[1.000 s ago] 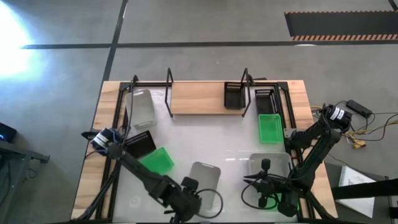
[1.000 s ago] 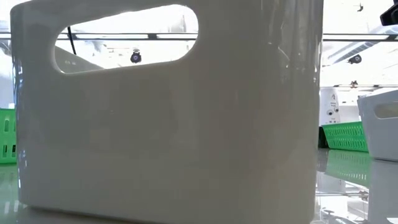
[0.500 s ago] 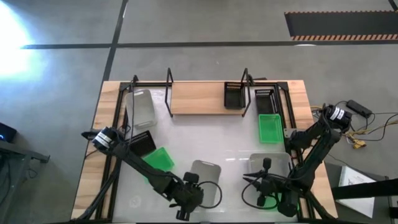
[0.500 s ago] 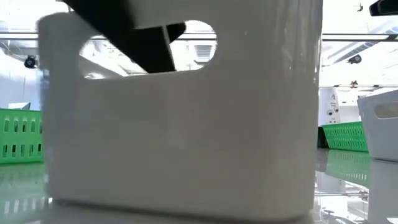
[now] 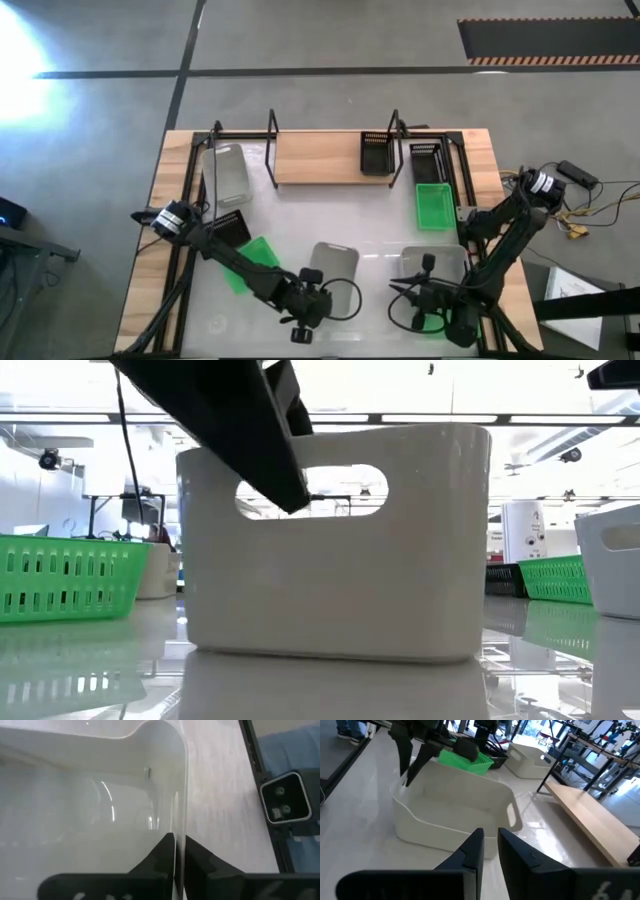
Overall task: Stack baskets on shelf by color
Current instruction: Put the bottom white bin on the shelf
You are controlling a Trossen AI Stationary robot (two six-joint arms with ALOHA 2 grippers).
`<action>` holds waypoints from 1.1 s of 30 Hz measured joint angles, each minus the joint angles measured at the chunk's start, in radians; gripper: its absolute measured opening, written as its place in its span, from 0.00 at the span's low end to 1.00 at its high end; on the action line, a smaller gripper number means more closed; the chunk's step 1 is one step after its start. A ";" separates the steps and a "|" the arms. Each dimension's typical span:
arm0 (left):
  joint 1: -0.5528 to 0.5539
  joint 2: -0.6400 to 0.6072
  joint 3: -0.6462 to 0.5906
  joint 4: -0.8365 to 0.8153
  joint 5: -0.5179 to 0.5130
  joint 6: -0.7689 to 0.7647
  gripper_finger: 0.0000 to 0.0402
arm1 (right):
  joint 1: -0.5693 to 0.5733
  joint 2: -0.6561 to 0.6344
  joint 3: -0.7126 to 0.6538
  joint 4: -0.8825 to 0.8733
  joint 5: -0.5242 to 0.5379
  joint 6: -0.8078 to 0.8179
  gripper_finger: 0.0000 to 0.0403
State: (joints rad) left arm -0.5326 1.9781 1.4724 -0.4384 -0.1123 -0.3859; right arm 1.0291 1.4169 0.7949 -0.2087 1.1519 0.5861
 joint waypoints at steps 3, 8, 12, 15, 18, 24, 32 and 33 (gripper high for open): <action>0.006 0.000 0.015 0.011 -0.013 0.002 0.02 | -0.010 0.017 -0.001 0.018 -0.001 -0.002 0.12; 0.011 -0.031 0.024 0.009 -0.085 0.000 0.00 | -0.027 0.071 -0.001 0.044 -0.009 -0.002 0.12; 0.015 -0.088 0.025 0.007 -0.140 -0.002 0.00 | -0.034 0.118 -0.001 0.061 -0.037 -0.002 0.12; 0.018 -0.137 0.026 0.003 -0.187 -0.002 0.00 | -0.035 0.148 -0.001 0.082 -0.034 -0.002 0.12; 0.021 -0.191 0.026 0.003 -0.245 0.000 0.00 | -0.035 0.171 -0.001 0.098 -0.034 -0.001 0.12; 0.057 -0.289 0.026 0.002 -0.355 0.110 0.00 | -0.038 0.194 -0.001 0.126 -0.030 -0.002 0.12; 0.231 -0.358 0.026 -0.019 -0.369 0.280 0.00 | -0.053 0.214 0.000 0.136 -0.026 -0.008 0.12; 0.258 -0.358 0.024 -0.019 -0.369 0.303 0.00 | -0.053 0.214 0.000 0.136 -0.026 -0.012 0.12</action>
State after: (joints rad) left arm -0.2745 1.6199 1.4969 -0.4579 -0.4809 -0.0833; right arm 0.9760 1.6314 0.7944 -0.0727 1.1259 0.5739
